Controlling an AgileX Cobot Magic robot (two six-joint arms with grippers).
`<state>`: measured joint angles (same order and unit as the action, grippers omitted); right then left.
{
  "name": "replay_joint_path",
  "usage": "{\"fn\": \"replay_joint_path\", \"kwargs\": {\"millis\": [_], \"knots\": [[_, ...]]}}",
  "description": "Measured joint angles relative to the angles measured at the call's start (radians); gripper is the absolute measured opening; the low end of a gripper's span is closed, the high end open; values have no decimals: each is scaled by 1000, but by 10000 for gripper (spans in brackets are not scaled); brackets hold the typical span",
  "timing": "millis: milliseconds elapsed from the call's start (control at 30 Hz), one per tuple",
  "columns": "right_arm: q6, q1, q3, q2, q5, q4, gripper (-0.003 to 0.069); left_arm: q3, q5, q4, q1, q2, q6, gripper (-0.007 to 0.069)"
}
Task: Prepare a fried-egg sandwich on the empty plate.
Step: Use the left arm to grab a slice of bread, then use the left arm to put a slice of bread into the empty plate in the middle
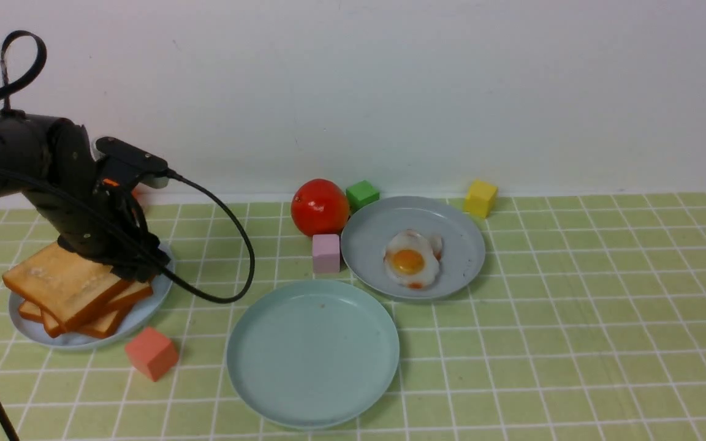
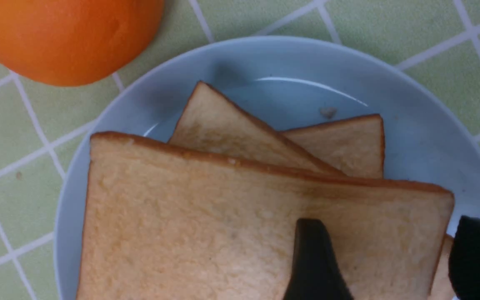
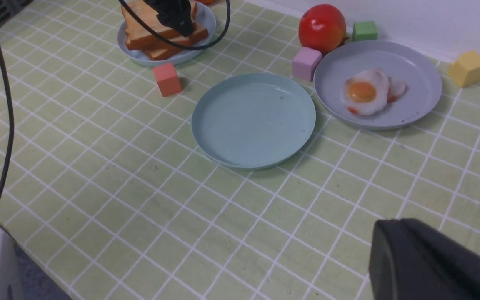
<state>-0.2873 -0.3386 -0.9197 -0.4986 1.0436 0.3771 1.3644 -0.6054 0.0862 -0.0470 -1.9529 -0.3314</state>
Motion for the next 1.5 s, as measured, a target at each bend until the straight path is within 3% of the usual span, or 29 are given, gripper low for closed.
{"fn": "replay_joint_path", "kwargs": {"millis": [267, 433, 667, 800, 867, 1133, 1267, 1500], "knots": [[0, 0, 0, 0, 0, 1, 11, 9, 12, 43, -1, -24, -1, 415], [0, 0, 0, 0, 1, 19, 15, 11, 7, 56, -1, -31, -1, 267], [0, 0, 0, 0, 8, 23, 19, 11, -10, 54, -1, -8, -1, 246], [0, 0, 0, 0, 8, 23, 19, 4, -48, 37, -5, 52, 8, 116], [0, 0, 0, 0, 9, 23, 20, 3, -59, 37, -11, 80, 13, 92], [0, 0, 0, 0, 11, 1, 29, 3, -122, 56, -129, 180, 59, 92], [0, 0, 0, 0, 35, 1, 31, -11, -159, 75, -250, 208, 134, 92], [0, 0, 0, 0, 47, 1, 34, -66, -127, 71, -519, 203, 160, 92]]}}
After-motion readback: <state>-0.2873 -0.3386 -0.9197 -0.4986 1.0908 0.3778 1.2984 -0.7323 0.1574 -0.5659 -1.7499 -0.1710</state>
